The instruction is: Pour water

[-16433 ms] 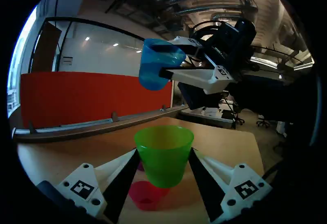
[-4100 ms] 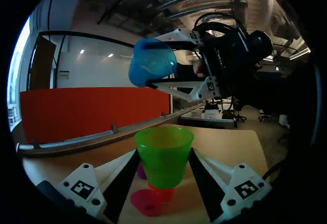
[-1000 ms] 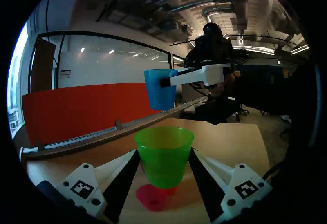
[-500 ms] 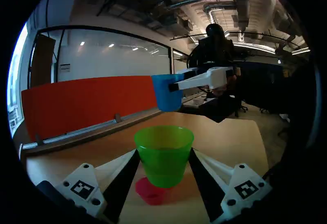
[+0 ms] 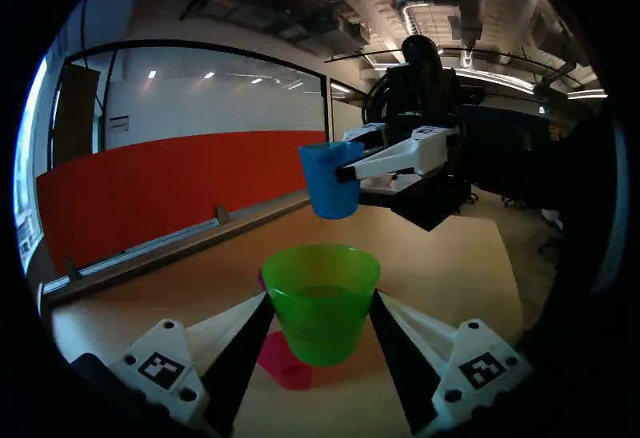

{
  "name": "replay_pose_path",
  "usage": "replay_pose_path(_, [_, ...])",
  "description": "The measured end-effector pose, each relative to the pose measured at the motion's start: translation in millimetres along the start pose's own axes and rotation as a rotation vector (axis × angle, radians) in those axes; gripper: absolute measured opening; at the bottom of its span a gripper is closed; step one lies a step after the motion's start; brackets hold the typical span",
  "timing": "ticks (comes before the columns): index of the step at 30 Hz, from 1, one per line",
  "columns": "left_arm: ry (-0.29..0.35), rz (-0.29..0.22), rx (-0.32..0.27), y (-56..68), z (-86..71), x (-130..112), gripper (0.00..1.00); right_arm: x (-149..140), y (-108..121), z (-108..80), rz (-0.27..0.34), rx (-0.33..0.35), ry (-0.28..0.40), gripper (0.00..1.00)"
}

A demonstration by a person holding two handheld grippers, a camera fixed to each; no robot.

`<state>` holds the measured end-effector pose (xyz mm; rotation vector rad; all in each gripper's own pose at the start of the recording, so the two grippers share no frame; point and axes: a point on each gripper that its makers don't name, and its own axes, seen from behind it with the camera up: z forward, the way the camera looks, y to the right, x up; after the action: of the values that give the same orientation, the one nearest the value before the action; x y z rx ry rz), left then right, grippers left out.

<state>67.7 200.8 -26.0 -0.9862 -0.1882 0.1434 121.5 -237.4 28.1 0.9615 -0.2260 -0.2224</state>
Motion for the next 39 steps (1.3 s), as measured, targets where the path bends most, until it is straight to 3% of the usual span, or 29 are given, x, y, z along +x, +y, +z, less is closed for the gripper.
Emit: replay_pose_path(39, [-0.158,0.004,-0.038,15.7,5.4,-57,0.82,-96,-32,1.0,-0.048,0.103,-0.176,0.90])
